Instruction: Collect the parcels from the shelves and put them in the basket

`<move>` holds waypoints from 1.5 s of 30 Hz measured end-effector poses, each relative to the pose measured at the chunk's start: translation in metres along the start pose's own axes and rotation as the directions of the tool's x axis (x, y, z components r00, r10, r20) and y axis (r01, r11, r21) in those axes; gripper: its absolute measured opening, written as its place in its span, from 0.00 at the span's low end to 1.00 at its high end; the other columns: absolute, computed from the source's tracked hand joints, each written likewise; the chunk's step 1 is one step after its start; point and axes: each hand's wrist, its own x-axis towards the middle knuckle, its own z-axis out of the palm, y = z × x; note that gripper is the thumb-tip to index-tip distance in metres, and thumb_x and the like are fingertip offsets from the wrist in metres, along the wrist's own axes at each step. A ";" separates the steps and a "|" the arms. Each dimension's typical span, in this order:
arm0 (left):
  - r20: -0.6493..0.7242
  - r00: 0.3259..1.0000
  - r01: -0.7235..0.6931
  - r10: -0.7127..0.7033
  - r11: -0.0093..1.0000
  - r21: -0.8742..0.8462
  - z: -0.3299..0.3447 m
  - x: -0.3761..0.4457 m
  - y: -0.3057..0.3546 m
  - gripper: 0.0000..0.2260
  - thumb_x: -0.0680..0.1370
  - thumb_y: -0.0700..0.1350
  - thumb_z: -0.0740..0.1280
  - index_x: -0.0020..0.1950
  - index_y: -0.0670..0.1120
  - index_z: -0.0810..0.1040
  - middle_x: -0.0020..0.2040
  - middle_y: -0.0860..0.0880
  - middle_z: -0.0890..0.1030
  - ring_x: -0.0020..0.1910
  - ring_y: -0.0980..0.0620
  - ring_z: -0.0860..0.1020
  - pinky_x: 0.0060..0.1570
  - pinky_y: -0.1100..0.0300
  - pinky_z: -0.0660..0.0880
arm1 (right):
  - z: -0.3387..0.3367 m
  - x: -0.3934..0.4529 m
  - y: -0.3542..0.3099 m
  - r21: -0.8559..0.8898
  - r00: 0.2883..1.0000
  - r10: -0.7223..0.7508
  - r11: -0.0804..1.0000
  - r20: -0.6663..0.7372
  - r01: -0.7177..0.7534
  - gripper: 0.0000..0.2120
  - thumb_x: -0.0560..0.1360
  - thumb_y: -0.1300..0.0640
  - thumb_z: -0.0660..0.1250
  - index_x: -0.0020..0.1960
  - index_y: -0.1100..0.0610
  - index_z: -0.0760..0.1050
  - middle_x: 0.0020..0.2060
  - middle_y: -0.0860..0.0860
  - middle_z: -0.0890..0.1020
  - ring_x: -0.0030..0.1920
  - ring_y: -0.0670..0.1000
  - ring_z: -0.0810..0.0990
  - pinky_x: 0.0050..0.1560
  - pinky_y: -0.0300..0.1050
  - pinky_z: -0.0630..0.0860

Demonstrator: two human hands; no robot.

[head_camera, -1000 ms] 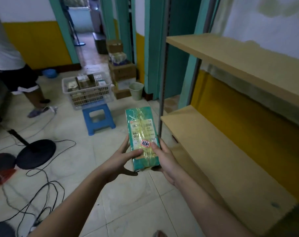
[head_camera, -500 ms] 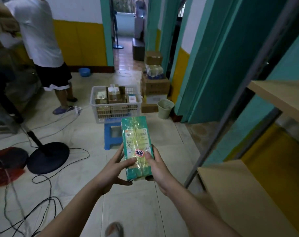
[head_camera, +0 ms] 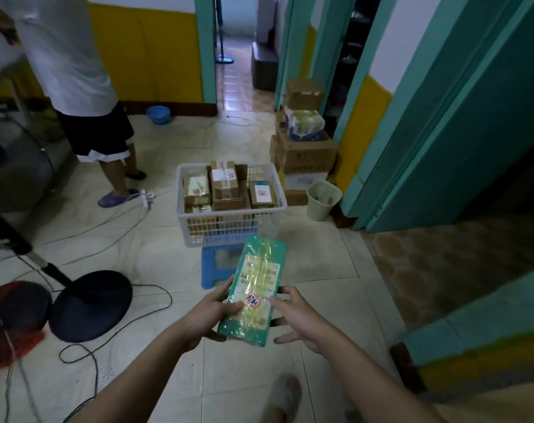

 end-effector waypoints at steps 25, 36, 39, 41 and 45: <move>-0.210 0.959 -0.102 0.190 0.924 0.369 -0.227 0.385 0.210 0.23 0.83 0.41 0.59 0.77 0.58 0.65 0.62 0.49 0.75 0.53 0.53 0.79 0.47 0.56 0.80 | -0.087 0.382 -0.293 0.085 0.970 -0.120 0.986 -0.212 0.140 0.23 0.82 0.52 0.62 0.74 0.49 0.58 0.62 0.48 0.69 0.59 0.55 0.77 0.52 0.56 0.82; 0.173 0.983 -0.115 0.066 0.951 0.286 -0.269 0.474 0.199 0.19 0.81 0.42 0.66 0.72 0.52 0.73 0.62 0.49 0.79 0.47 0.59 0.79 0.41 0.68 0.76 | -0.061 0.465 -0.288 0.170 0.926 0.078 0.985 -0.368 -0.015 0.07 0.81 0.57 0.65 0.58 0.50 0.77 0.50 0.52 0.84 0.45 0.51 0.84 0.42 0.53 0.84; 0.054 0.992 -0.125 0.115 0.964 0.235 -0.268 0.479 0.191 0.19 0.79 0.48 0.70 0.70 0.51 0.74 0.59 0.56 0.77 0.50 0.64 0.76 0.38 0.76 0.74 | -0.067 0.470 -0.280 0.167 0.893 0.110 0.985 -0.436 -0.039 0.09 0.81 0.56 0.65 0.60 0.53 0.77 0.48 0.53 0.85 0.46 0.53 0.85 0.44 0.55 0.84; 0.079 0.990 -0.131 0.119 0.975 0.179 -0.266 0.481 0.184 0.18 0.79 0.49 0.71 0.67 0.49 0.76 0.59 0.55 0.79 0.54 0.62 0.78 0.41 0.75 0.75 | -0.073 0.471 -0.279 0.140 0.887 0.119 0.988 -0.447 -0.062 0.08 0.81 0.56 0.65 0.59 0.52 0.77 0.48 0.53 0.85 0.45 0.53 0.85 0.43 0.53 0.85; 0.085 0.983 -0.175 0.165 0.976 0.126 -0.253 0.486 0.167 0.13 0.82 0.50 0.66 0.65 0.48 0.80 0.60 0.53 0.81 0.57 0.59 0.79 0.57 0.63 0.77 | -0.096 0.473 -0.285 0.036 0.870 0.105 0.994 -0.482 -0.100 0.07 0.81 0.57 0.65 0.58 0.53 0.78 0.48 0.54 0.85 0.46 0.55 0.85 0.46 0.59 0.84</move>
